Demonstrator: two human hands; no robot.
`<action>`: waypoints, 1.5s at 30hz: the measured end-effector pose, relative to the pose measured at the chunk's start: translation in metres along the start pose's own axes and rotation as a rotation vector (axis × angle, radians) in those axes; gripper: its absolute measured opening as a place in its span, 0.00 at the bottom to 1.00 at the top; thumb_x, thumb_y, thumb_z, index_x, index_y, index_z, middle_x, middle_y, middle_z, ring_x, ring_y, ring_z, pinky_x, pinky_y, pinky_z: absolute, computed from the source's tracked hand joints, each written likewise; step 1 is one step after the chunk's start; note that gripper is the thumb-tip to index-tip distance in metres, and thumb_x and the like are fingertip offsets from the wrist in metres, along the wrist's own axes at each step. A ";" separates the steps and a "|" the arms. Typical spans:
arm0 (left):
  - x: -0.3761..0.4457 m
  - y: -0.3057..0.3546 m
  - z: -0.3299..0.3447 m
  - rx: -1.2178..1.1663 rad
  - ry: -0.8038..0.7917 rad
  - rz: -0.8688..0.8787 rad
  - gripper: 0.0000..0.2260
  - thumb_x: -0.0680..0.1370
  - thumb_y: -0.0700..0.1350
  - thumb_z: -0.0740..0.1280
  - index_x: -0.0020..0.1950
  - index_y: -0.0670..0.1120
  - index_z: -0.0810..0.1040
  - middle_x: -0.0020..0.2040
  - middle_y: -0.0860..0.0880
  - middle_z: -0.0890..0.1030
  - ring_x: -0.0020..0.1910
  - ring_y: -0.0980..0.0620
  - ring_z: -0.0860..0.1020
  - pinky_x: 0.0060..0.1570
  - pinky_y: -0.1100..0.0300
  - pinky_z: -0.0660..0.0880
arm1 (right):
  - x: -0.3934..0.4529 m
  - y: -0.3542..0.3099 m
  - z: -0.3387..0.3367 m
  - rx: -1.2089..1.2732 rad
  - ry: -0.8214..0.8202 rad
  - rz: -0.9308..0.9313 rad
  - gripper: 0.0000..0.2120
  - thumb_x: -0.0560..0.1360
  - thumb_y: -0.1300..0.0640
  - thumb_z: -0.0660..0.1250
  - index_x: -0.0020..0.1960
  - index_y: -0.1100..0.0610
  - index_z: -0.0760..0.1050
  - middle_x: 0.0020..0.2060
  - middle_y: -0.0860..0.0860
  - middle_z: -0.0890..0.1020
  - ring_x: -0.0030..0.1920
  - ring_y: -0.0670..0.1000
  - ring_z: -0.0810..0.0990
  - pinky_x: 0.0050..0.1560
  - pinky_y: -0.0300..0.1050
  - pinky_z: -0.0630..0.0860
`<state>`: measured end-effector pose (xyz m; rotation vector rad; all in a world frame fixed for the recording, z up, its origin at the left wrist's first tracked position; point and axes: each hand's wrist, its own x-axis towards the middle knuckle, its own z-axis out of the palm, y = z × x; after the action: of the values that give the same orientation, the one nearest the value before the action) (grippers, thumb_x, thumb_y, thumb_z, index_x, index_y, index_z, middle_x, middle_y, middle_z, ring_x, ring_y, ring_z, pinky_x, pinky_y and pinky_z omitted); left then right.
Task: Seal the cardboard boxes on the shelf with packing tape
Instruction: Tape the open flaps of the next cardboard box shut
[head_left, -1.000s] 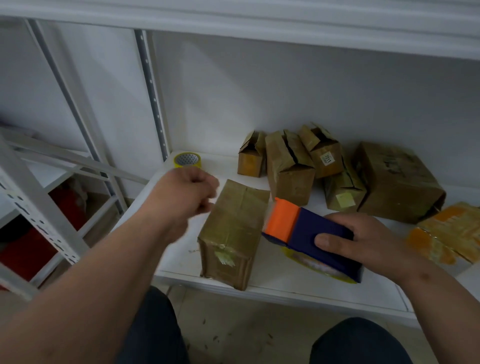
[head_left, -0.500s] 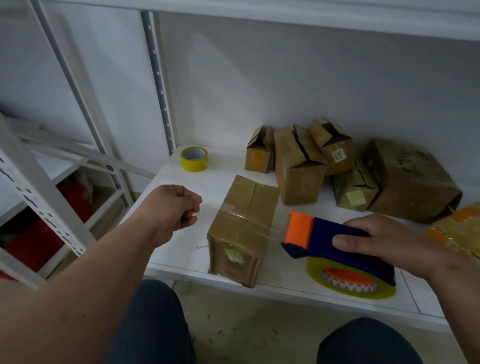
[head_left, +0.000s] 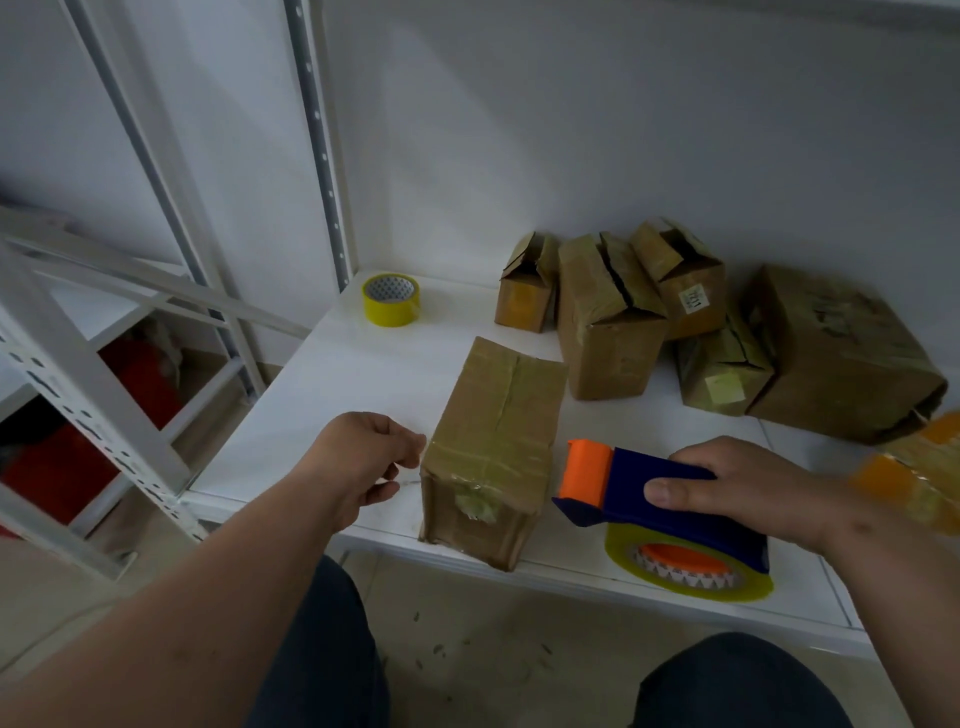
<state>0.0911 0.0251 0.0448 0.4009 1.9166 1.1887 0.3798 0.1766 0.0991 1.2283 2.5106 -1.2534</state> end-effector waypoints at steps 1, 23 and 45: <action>-0.002 -0.002 0.003 0.025 -0.017 0.002 0.03 0.76 0.38 0.71 0.48 0.40 0.82 0.37 0.46 0.80 0.34 0.52 0.72 0.31 0.60 0.74 | 0.003 0.002 0.004 0.005 -0.004 0.002 0.26 0.62 0.34 0.67 0.46 0.55 0.80 0.38 0.48 0.86 0.38 0.48 0.85 0.40 0.40 0.79; -0.012 0.004 0.045 1.191 -0.157 0.700 0.39 0.74 0.72 0.39 0.80 0.53 0.44 0.80 0.55 0.43 0.77 0.54 0.35 0.78 0.50 0.45 | 0.005 0.031 0.016 0.181 -0.008 -0.036 0.33 0.57 0.30 0.66 0.51 0.53 0.79 0.43 0.49 0.86 0.43 0.48 0.85 0.44 0.41 0.80; -0.013 0.006 0.046 1.220 -0.204 0.680 0.38 0.76 0.70 0.43 0.80 0.51 0.42 0.80 0.54 0.41 0.77 0.53 0.33 0.77 0.52 0.41 | 0.043 -0.014 0.002 0.005 -0.150 0.227 0.19 0.70 0.42 0.71 0.46 0.58 0.83 0.39 0.54 0.85 0.40 0.53 0.82 0.53 0.49 0.77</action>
<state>0.1339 0.0473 0.0462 1.8258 2.1747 0.1341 0.3405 0.1973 0.0901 1.3230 2.1948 -1.2457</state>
